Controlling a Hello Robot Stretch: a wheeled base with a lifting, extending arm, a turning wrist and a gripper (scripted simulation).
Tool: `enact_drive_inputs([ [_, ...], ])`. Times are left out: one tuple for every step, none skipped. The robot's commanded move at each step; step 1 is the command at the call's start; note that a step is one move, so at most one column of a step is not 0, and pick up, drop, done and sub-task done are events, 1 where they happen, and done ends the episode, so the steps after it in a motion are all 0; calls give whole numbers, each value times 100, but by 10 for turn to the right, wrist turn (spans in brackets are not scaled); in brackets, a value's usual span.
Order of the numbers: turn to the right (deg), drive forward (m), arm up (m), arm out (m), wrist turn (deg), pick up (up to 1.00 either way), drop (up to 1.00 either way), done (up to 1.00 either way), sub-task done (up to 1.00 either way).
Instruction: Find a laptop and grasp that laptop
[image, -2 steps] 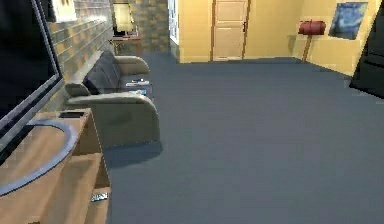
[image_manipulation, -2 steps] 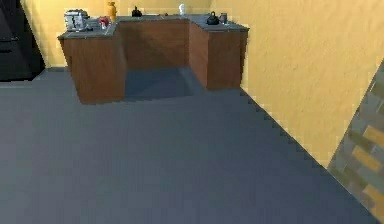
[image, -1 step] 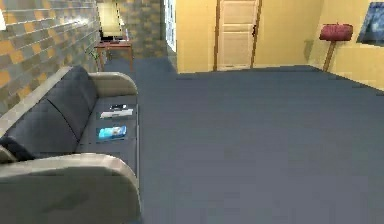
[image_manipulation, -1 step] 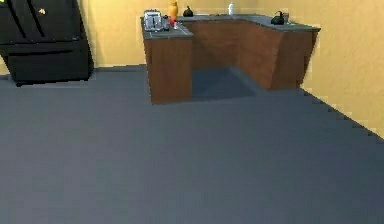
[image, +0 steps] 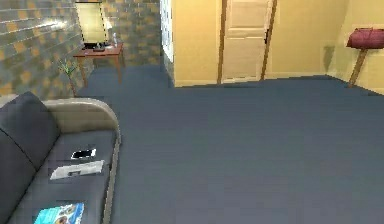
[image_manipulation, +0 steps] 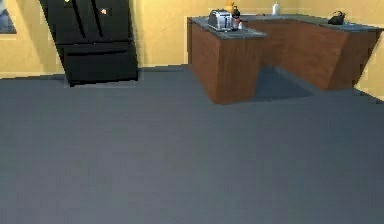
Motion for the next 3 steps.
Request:
enact_drive_inputs([
  [-120, 0, 0, 0, 0, 0, 0, 0, 0],
  [0, 100, 0, 0, 0, 0, 0, 0, 0],
  [0, 100, 0, 0, 0, 0, 0, 0, 0],
])
